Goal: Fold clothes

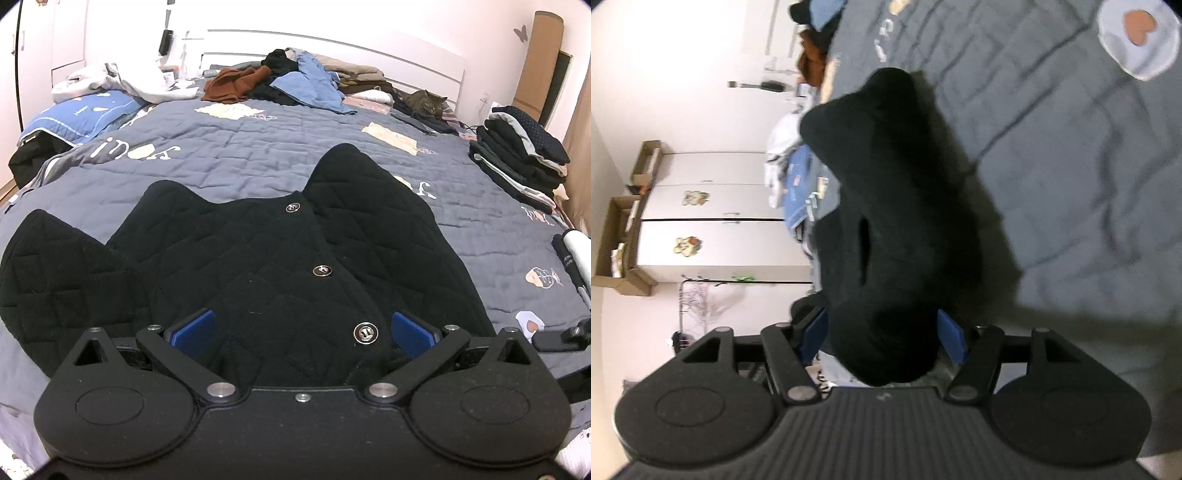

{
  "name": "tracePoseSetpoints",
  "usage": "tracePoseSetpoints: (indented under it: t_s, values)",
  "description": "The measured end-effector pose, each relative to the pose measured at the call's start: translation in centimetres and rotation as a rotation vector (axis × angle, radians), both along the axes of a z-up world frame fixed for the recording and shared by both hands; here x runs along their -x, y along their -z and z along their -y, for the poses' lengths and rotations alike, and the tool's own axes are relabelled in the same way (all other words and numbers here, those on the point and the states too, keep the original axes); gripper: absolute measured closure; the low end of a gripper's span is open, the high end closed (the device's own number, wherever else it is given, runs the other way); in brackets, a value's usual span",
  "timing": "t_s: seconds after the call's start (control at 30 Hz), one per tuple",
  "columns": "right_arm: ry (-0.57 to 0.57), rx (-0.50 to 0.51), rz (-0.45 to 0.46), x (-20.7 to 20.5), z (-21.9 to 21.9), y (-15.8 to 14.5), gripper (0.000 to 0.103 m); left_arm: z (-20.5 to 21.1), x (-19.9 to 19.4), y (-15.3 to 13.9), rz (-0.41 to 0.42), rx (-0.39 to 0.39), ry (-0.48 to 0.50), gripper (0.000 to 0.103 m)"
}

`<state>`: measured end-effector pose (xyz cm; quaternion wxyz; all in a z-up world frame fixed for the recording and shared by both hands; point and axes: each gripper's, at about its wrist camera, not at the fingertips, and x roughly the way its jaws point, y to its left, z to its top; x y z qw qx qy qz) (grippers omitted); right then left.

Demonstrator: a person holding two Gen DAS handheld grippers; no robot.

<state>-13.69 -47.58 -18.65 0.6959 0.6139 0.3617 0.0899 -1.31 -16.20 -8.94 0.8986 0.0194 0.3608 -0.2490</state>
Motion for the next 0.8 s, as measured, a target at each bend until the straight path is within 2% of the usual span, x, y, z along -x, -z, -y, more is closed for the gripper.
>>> tracePoseSetpoints:
  t_s: [0.07,0.23,0.53,0.67,0.73,0.8]
  values:
    - [-0.006,0.031,-0.02,0.1,0.0,0.1,0.038,0.0,0.0,0.0,0.0,0.002,-0.003,0.0]
    - [0.021,-0.045,-0.03,-0.3,-0.2,1.7,0.038,0.4,0.2,-0.1,0.006,-0.004,0.004,0.0]
    - [0.068,-0.018,0.009,-1.8,-1.1,1.7,0.038,0.7,0.4,0.0,0.01,-0.013,0.013,0.0]
    - [0.074,0.002,0.012,-2.1,-1.1,1.4,0.039,1.0,0.9,-0.1,0.016,-0.009,0.061,0.0]
    - [0.085,0.012,0.021,-2.1,-1.0,1.3,0.043,1.2,1.3,-0.1,0.028,-0.01,0.096,0.0]
    - [0.1,0.024,0.032,-2.1,-0.9,1.3,0.057,1.6,1.7,-0.1,0.043,-0.017,0.131,0.0]
